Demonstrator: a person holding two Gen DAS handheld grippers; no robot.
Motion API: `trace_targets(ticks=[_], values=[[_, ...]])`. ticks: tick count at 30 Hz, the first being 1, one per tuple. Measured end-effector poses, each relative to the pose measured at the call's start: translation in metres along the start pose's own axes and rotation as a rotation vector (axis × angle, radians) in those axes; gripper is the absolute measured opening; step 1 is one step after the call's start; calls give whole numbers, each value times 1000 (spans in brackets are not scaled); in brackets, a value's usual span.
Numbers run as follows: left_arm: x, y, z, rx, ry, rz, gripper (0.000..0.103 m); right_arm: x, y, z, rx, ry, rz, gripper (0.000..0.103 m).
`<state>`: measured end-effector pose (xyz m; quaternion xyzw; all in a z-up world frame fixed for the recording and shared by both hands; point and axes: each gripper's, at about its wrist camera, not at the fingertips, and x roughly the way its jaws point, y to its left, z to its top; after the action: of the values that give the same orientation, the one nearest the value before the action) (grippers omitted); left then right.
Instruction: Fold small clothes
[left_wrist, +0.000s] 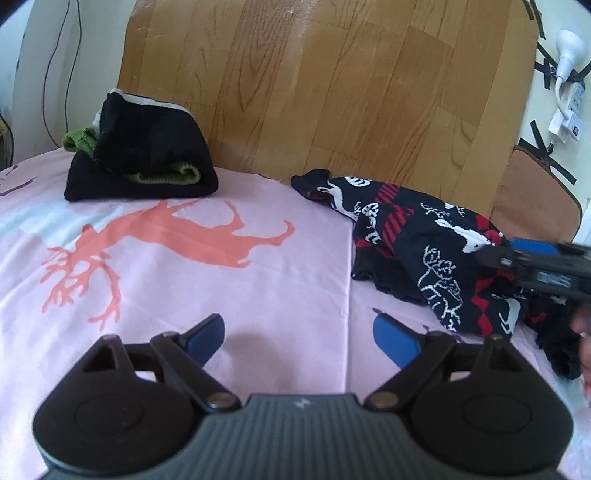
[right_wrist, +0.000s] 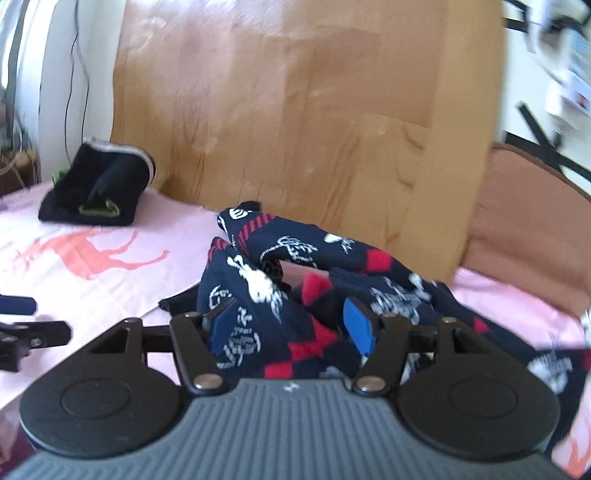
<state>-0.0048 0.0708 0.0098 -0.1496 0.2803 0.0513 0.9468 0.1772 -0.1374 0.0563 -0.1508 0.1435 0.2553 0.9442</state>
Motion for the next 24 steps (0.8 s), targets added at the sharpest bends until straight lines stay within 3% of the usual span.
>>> trace_targets(ticks=[2,4,5,8,12,16,18,21,22,24], values=[[2,0,0,-3,10,-11,91,18,3,8,-58,32,5,65],[3,4,1,-21,27,-27,91,30,12,7,-117,108,-10,11],[4,7,2,-37,38,-47,91,32,13,5,-125,155,6,9],[9,21,6,-119,79,-153,98,7,16,-10,-78,173,84,9],[14,32,8,-244,165,-431,103,-41,17,-33,51,161,168,9],[17,14,4,-215,268,-598,103,-79,35,-46,95,137,233,9],[20,11,2,-251,329,-694,103,-97,38,-47,158,99,305,9],[16,10,6,-294,353,-772,100,-113,56,-52,123,84,399,9],[16,10,6,-296,352,-776,91,-116,63,-55,100,82,440,9],[16,5,5,-263,362,-758,51,-120,67,-58,75,76,500,10]])
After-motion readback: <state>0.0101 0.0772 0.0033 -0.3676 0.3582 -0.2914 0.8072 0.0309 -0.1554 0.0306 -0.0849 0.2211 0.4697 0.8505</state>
